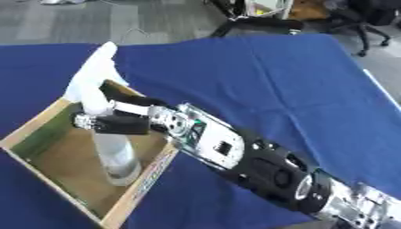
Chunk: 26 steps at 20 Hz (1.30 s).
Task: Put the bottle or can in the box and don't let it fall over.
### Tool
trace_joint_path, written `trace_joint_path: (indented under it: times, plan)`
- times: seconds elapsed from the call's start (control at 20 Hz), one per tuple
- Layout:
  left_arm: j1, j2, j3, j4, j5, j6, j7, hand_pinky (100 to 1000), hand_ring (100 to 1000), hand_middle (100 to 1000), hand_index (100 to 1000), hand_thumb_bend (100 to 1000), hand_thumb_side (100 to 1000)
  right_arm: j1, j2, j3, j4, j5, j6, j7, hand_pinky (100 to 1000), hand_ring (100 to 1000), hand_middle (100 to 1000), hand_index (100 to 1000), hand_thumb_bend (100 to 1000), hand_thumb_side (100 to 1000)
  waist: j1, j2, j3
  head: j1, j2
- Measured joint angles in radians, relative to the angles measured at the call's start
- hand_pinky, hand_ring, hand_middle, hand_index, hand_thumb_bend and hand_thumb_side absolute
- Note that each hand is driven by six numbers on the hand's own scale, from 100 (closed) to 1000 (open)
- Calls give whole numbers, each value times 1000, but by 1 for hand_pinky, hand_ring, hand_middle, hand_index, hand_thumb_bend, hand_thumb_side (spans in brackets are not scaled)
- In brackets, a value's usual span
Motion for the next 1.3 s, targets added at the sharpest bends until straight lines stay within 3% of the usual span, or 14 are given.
trace_joint_path:
  times: [0.4,1.0,1.2,1.3]
  plan:
    - [11,7,0,0,-4,-3,2,942,1000,1000,719,487,546,28,-17,-2,-18,20,-6,14,1000,1000,1000,1000,100,1000,5,-4,-10,5,7]
    - [17,7,6,1,-7,-8,-1,943,1000,1000,719,489,546,68,-52,-35,-42,24,-48,-30,1000,1000,1000,1000,100,1000,10,-3,-17,8,7]
    - [18,7,6,2,-7,-10,-3,944,1000,1000,719,491,546,73,-52,-52,-46,9,-63,-27,1000,1000,1000,1000,100,838,10,-3,-17,8,7]
    - [18,7,6,2,-7,-10,-5,944,1000,1000,719,492,546,69,-52,-58,-49,-6,-73,-11,1000,1000,1000,1000,100,921,10,-3,-17,7,7]
